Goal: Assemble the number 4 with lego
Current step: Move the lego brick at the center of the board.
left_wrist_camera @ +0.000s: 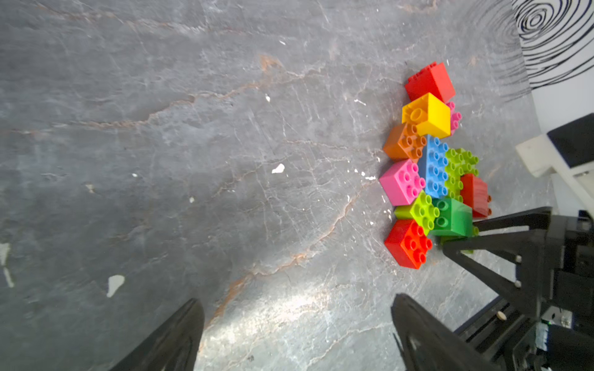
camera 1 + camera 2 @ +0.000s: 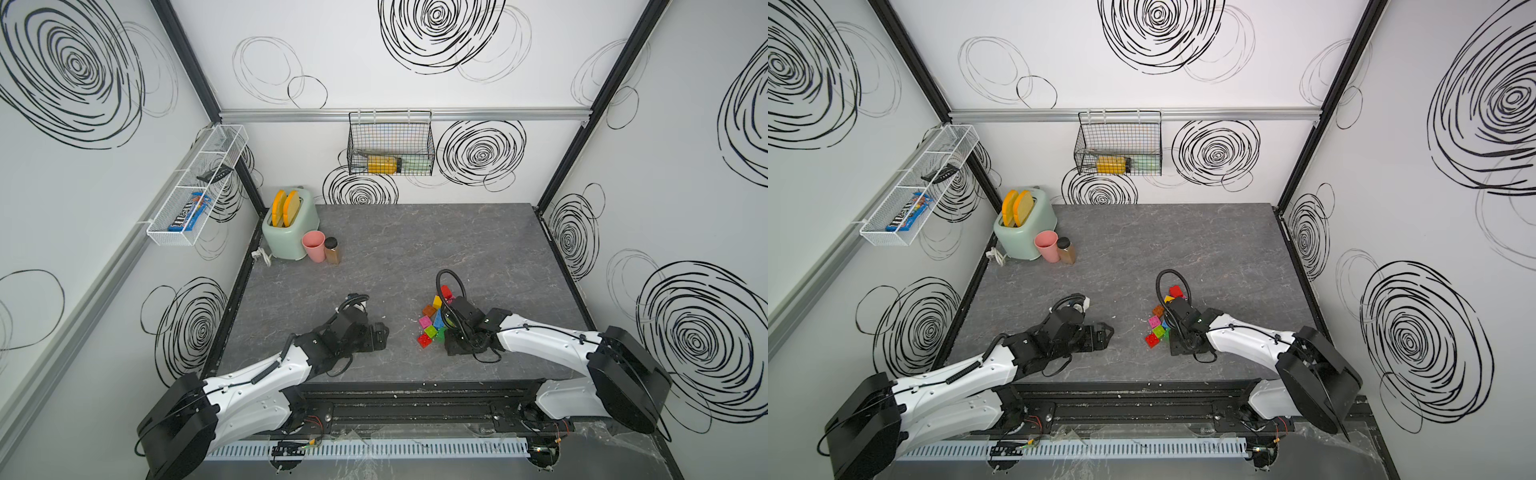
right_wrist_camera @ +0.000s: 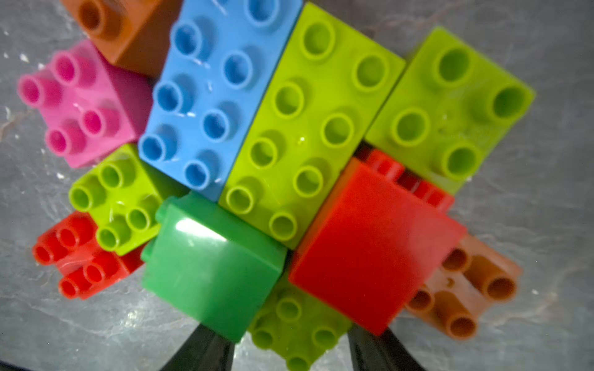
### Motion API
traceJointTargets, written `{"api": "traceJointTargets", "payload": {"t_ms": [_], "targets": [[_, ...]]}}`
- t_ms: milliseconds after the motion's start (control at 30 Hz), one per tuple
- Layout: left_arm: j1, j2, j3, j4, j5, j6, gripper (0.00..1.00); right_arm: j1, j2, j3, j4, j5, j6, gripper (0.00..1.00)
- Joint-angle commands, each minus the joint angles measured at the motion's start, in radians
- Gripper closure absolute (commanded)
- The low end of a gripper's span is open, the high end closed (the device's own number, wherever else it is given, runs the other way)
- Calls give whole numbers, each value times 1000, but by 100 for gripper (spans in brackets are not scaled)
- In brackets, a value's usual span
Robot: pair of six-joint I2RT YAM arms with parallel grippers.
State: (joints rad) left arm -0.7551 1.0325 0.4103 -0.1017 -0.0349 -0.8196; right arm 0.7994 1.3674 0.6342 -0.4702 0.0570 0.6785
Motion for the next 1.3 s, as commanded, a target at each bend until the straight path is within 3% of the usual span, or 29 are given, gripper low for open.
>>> {"api": "traceJointTargets", "payload": {"t_ms": [0,300,400,833,1000,1267], "targets": [[25,-18,-19,35,16,2,4,6,50,48,66,18,-51,41],[63,-17,-28,45,27,13,4,81,198,186,164,-95,-144,43],[75,-14,-28,46,35,21,4,74,214,211,142,-82,-140,42],[92,1,-12,31,43,43,4,-134,-61,81,-116,-87,-66,34],[96,4,-17,28,43,43,4,-182,-129,34,-207,12,32,33],[108,6,-22,30,55,53,4,-202,-76,21,-154,8,74,36]]}}
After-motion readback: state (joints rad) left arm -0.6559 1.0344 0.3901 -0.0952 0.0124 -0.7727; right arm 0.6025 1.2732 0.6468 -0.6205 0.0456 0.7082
